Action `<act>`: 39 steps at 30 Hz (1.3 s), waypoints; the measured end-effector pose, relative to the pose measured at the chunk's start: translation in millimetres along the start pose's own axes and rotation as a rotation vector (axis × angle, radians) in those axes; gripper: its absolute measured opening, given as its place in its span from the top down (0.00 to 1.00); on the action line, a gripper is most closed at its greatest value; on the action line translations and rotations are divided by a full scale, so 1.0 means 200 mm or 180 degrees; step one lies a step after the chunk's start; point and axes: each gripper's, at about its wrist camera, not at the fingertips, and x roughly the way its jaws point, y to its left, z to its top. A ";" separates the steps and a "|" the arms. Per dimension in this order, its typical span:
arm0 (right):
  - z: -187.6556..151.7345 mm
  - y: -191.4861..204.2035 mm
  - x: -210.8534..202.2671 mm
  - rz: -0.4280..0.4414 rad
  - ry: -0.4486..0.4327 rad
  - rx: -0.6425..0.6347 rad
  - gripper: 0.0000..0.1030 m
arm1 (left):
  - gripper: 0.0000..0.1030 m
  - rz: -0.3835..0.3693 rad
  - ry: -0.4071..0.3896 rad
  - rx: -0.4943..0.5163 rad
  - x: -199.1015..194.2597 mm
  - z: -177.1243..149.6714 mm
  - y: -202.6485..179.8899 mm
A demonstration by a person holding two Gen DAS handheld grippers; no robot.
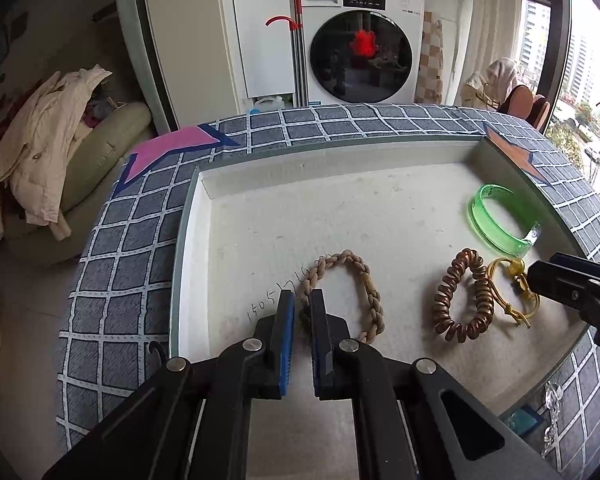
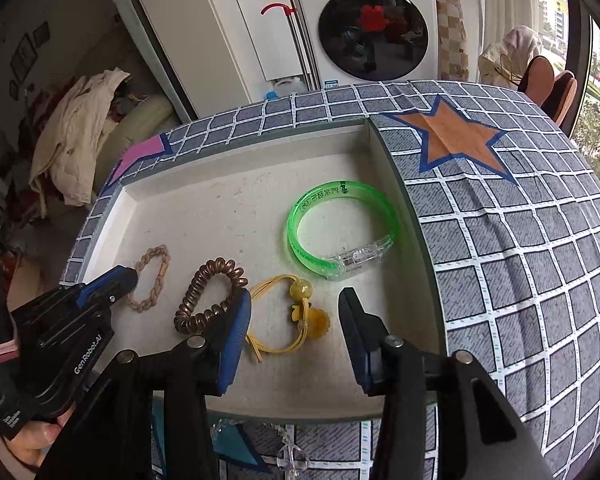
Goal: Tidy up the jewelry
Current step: 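Carry both items into the tray and open both tools to release them, then grasp the black hair clip with the left tool while the right tool grasps the orange coil keychain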
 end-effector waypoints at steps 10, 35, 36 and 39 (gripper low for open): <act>-0.10 -0.03 -0.16 0.0057 -0.0094 0.0088 0.51 | 0.73 0.0087 -0.0185 0.0158 -0.07 0.00 -0.07; -0.35 -0.02 -0.33 0.0154 -0.0206 -0.0012 0.13 | 0.00 0.0230 -0.0431 0.0064 -0.32 -0.13 -0.02; -0.36 -0.02 -0.33 0.0169 -0.0211 -0.0021 0.13 | 0.00 0.0247 -0.0440 0.0070 -0.34 -0.15 -0.02; -0.38 -0.02 -0.32 0.0209 -0.0121 -0.0020 0.13 | 0.00 0.0185 -0.0419 0.0048 -0.39 -0.22 0.01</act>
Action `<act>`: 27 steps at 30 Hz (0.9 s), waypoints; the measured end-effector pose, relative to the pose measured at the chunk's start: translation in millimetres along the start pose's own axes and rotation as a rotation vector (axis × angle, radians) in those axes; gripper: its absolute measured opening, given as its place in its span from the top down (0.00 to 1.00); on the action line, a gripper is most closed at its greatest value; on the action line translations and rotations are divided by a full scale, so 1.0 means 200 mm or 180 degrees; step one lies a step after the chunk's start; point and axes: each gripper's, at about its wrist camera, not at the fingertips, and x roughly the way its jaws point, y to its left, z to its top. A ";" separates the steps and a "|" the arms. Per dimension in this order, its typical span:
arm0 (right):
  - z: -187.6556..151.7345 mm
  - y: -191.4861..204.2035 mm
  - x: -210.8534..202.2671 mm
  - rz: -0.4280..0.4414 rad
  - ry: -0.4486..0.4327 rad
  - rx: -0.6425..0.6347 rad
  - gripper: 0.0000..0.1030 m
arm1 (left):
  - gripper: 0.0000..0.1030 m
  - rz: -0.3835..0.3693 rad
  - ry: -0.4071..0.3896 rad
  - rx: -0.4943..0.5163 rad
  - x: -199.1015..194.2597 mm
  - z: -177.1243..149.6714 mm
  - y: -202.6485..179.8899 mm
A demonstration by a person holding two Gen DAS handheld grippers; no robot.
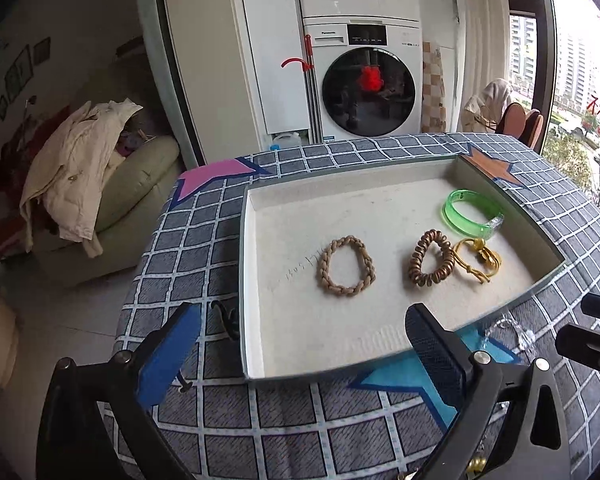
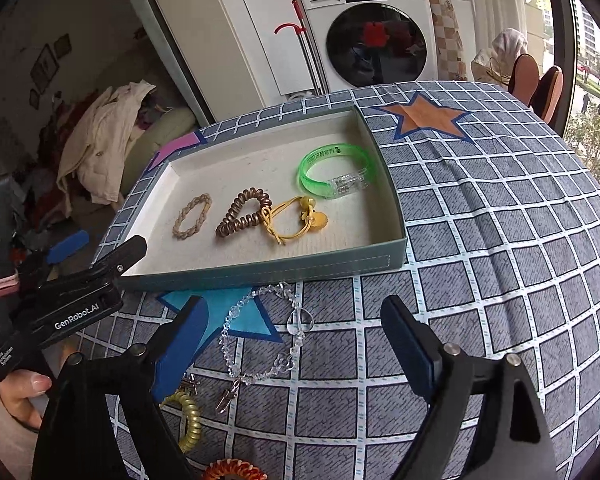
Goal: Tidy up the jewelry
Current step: 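Grasp the black hair clip with the left tool while the right tool grasps the orange coil keychain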
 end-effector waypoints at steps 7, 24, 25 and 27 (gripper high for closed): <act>-0.06 -0.02 -0.02 -0.0069 0.0166 0.0036 0.13 | 0.00 -0.0134 0.0089 -0.0007 -0.14 -0.15 0.04; -0.39 -0.04 -0.17 -0.0065 0.0392 0.0161 0.12 | 0.00 -0.0291 0.0360 -0.0123 -0.29 -0.47 0.00; -0.42 -0.04 -0.19 -0.0061 0.0394 0.0179 0.12 | 0.00 -0.0292 0.0374 -0.0125 -0.29 -0.48 0.00; -0.46 -0.04 -0.20 -0.0041 0.0389 0.0237 0.12 | 0.00 -0.0305 0.0410 -0.0149 -0.27 -0.48 -0.01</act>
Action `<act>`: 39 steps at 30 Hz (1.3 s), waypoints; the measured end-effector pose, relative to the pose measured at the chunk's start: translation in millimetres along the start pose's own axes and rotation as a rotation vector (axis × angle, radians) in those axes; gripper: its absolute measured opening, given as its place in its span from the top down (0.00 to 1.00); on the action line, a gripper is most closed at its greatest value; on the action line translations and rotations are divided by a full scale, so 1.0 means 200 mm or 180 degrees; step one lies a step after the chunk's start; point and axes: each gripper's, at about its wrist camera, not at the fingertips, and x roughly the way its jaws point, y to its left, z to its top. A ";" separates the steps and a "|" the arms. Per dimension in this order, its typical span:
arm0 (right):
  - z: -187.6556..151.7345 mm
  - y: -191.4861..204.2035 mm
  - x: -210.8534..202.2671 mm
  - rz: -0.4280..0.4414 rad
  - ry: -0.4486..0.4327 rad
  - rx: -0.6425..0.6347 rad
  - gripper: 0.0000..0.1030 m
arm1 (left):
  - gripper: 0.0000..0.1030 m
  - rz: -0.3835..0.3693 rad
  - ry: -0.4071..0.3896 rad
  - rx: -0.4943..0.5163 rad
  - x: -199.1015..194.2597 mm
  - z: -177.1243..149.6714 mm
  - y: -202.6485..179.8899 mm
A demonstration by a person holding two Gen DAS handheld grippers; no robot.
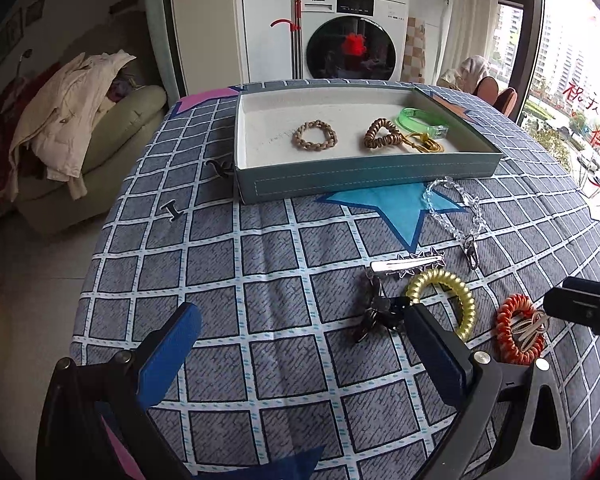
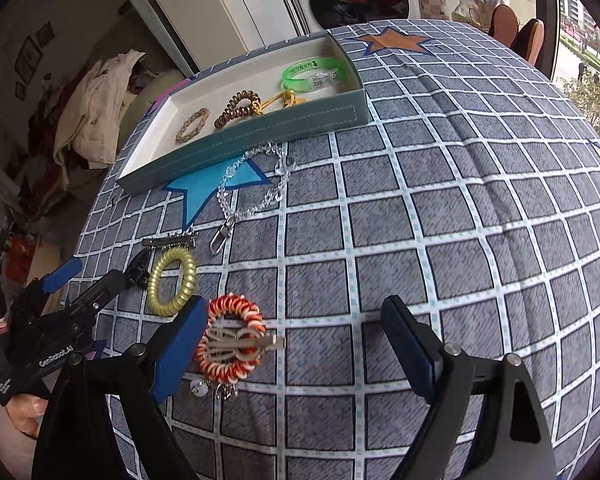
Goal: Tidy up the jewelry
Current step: 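Grasp the black hair clip with the left tool while the right tool grasps the orange coil keychain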
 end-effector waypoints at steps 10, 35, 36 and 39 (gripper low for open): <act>-0.06 0.03 -0.02 0.0134 -0.0091 0.0146 0.25 | 0.00 -0.0027 0.0020 -0.0004 0.03 0.01 -0.04; -0.06 0.04 -0.06 0.0433 -0.0232 0.0225 0.89 | 0.56 -0.0272 0.0097 0.0087 0.06 0.00 -0.06; -0.05 0.04 -0.06 0.0441 -0.0245 0.0218 0.89 | 0.58 -0.0306 0.0096 0.0060 0.05 0.00 -0.05; -0.04 0.04 -0.08 0.0475 -0.0276 0.0222 0.89 | 0.58 -0.0358 0.0104 -0.0017 0.04 0.00 -0.02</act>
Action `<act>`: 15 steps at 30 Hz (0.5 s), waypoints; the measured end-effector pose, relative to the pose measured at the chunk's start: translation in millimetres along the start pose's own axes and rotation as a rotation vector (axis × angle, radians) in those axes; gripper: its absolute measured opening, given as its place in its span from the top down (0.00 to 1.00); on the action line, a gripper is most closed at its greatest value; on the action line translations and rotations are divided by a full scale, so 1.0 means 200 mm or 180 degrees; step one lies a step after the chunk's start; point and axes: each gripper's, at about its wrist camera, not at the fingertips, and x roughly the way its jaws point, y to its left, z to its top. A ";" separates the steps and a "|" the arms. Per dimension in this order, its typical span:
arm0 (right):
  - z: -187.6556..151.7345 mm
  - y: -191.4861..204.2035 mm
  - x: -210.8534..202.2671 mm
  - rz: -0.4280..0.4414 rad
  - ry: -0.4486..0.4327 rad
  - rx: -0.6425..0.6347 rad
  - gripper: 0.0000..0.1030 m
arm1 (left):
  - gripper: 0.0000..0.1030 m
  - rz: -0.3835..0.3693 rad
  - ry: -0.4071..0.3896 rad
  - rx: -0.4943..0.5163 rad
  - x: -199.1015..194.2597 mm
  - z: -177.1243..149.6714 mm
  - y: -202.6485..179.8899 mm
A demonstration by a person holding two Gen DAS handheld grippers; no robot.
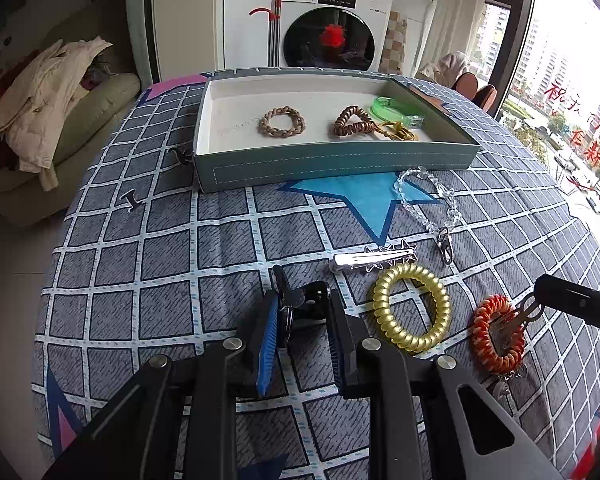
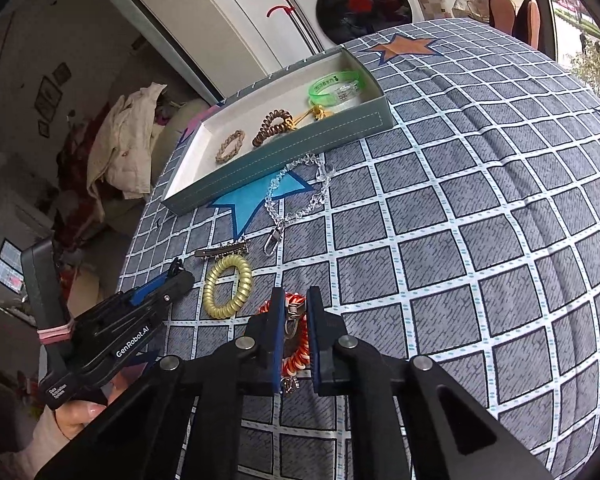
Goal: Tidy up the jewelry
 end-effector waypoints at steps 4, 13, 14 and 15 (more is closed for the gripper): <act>0.03 -0.01 -0.02 0.0067 -0.0030 0.0058 0.89 | 0.58 -0.0058 -0.0010 -0.0096 -0.02 0.00 0.04; 0.12 -0.04 -0.01 0.0153 -0.0054 0.0134 0.89 | 0.58 -0.0062 -0.0100 -0.0155 -0.09 0.06 0.07; 0.13 -0.04 -0.01 0.0163 -0.0049 0.0135 0.89 | 0.58 -0.0056 -0.0114 -0.0154 -0.09 0.08 0.07; 0.15 -0.04 0.00 0.0175 -0.0041 0.0140 0.89 | 0.58 -0.0051 -0.0135 -0.0154 -0.10 0.10 0.08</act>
